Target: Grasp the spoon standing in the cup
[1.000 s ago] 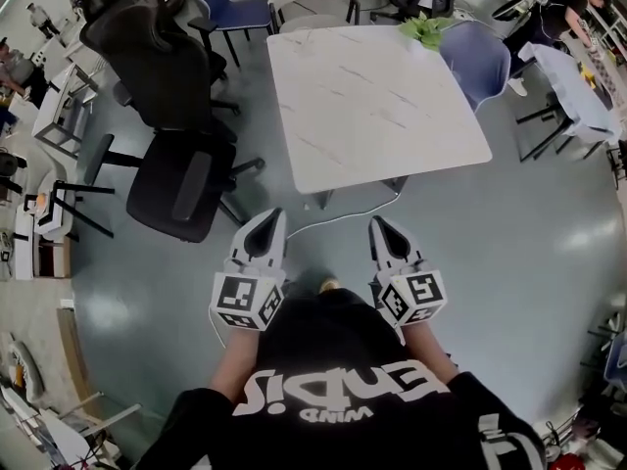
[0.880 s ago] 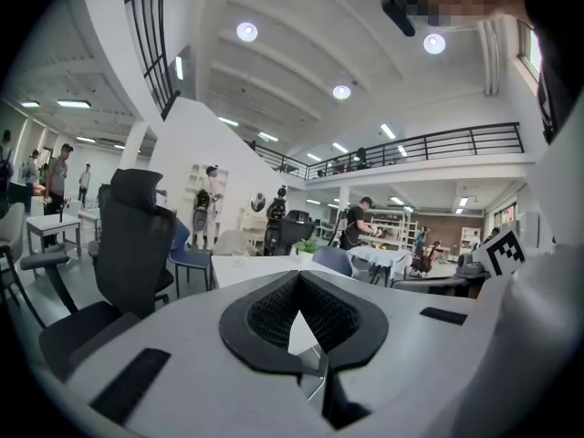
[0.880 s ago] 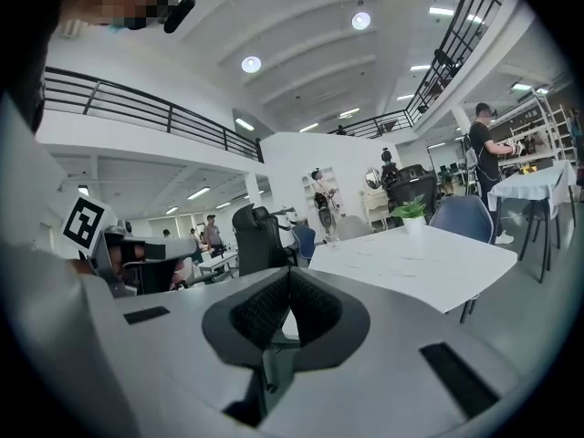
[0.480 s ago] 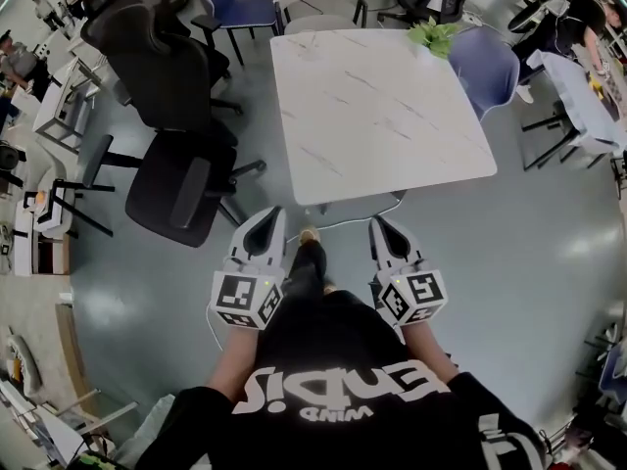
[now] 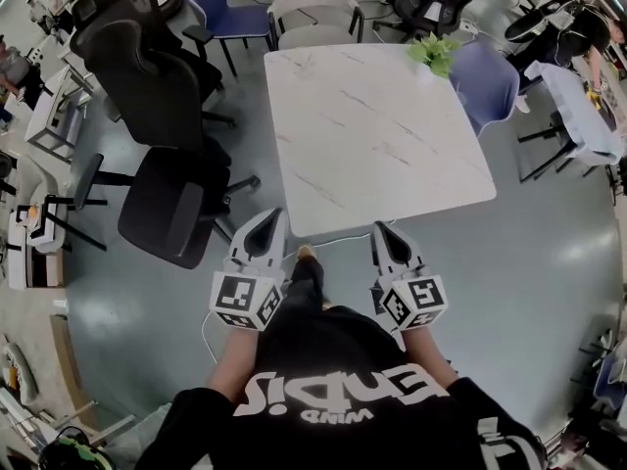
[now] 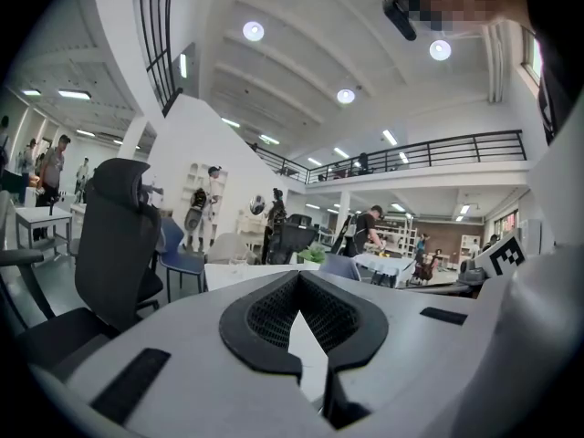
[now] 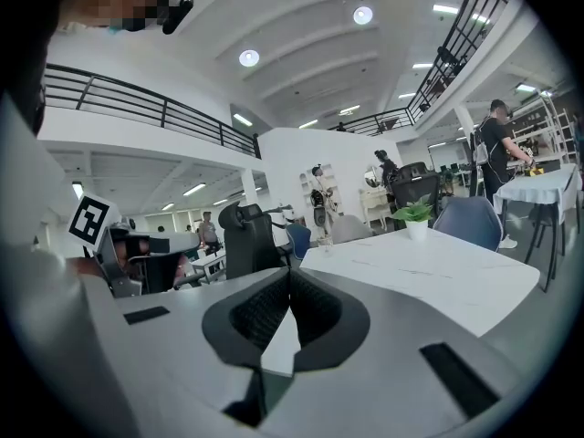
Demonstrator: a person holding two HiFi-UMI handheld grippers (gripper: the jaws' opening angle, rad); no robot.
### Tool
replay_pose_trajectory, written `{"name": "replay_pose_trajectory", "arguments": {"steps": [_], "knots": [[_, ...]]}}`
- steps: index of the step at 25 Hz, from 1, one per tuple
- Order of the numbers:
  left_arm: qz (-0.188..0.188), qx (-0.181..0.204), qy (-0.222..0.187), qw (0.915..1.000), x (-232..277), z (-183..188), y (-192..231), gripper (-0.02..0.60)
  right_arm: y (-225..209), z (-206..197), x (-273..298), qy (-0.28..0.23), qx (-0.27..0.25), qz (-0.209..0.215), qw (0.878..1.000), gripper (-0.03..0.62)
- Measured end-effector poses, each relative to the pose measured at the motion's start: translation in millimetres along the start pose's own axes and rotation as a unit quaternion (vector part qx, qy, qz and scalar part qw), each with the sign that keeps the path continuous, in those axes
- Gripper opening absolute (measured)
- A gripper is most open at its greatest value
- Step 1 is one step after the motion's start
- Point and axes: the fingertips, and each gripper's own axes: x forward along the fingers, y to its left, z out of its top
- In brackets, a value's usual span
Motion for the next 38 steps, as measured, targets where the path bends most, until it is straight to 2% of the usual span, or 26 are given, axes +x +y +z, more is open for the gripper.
{"name": "replay_pose_trajectory", "arguments": {"steps": [12,24,31,38], "knots": [[0.002,0.004,0.006,1.0,72,21,57,0.014,-28,20,83,0.014,0.002,0.006,1.0,0.012],[-0.045,0.012,0.011,0.9989,154,45,104,0.014,-55,48,162,0.021,0.002,-0.024,0.999,0.012],[-0.057,0.012,0.009,0.9983,183,56,120,0.014,-60,63,183,0.02,0.004,-0.037,0.999,0.012],[-0.053,0.014,0.013,0.9984,197,62,122,0.014,-68,72,199,0.019,0.006,-0.028,0.999,0.012]]}}
